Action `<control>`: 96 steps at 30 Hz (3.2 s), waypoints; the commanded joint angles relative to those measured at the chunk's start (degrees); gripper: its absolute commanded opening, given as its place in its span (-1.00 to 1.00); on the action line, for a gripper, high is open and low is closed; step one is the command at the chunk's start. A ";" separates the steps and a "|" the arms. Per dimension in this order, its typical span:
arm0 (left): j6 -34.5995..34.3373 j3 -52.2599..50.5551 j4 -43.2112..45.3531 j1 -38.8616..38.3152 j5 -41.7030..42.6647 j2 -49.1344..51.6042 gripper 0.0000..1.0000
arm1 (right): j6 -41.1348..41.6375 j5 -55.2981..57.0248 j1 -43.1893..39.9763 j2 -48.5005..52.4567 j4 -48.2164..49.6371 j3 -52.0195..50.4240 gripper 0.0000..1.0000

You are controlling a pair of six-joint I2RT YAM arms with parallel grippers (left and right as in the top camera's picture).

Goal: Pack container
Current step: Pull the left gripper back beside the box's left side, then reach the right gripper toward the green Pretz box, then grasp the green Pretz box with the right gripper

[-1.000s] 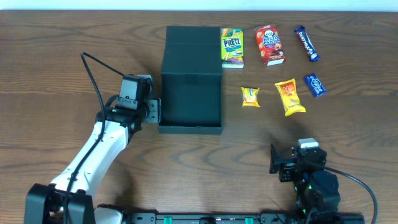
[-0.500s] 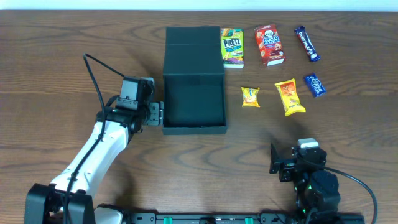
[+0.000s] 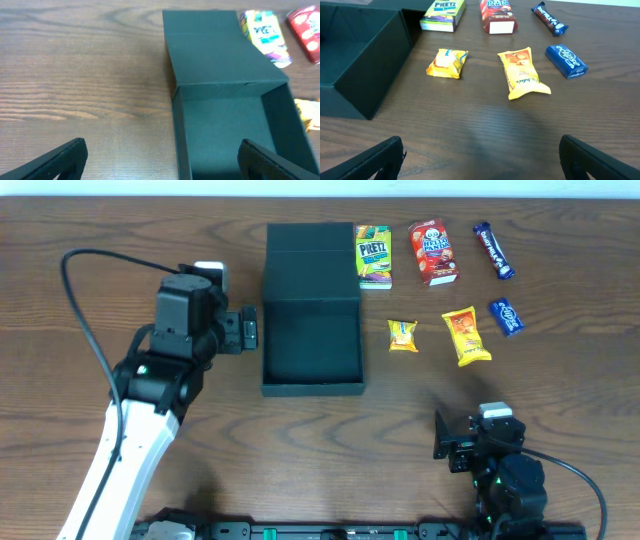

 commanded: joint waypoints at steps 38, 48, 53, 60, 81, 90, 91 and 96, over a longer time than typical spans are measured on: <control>0.39 0.20 -2.97 0.09 6.62 -0.92 0.90 | 33.68 -22.75 0.42 3.69 29.94 1.60 0.92; 0.39 0.20 -4.33 0.09 6.62 -0.90 0.90 | 18.78 -22.60 0.42 29.70 29.07 17.42 0.96; 0.39 0.20 -4.79 0.09 6.67 -0.90 0.91 | 13.77 -22.53 0.42 44.81 29.09 26.23 0.96; 0.46 0.20 -11.17 0.09 8.76 -2.95 0.90 | 11.34 -22.86 0.42 61.59 28.98 36.04 0.92; 0.44 0.20 -22.73 0.09 9.64 -26.45 0.90 | 6.91 -21.44 1.11 90.84 28.65 57.09 0.92; 0.42 0.20 -26.21 0.09 9.51 -26.40 0.90 | 6.29 -17.94 4.13 101.31 28.59 66.40 0.93; 0.44 0.20 -26.67 0.09 9.49 -26.40 0.90 | 6.29 -17.31 4.46 102.62 28.57 67.65 0.92; 0.42 0.20 -27.17 0.09 9.51 -26.40 0.91 | 6.51 -12.35 5.77 109.26 27.69 74.36 0.91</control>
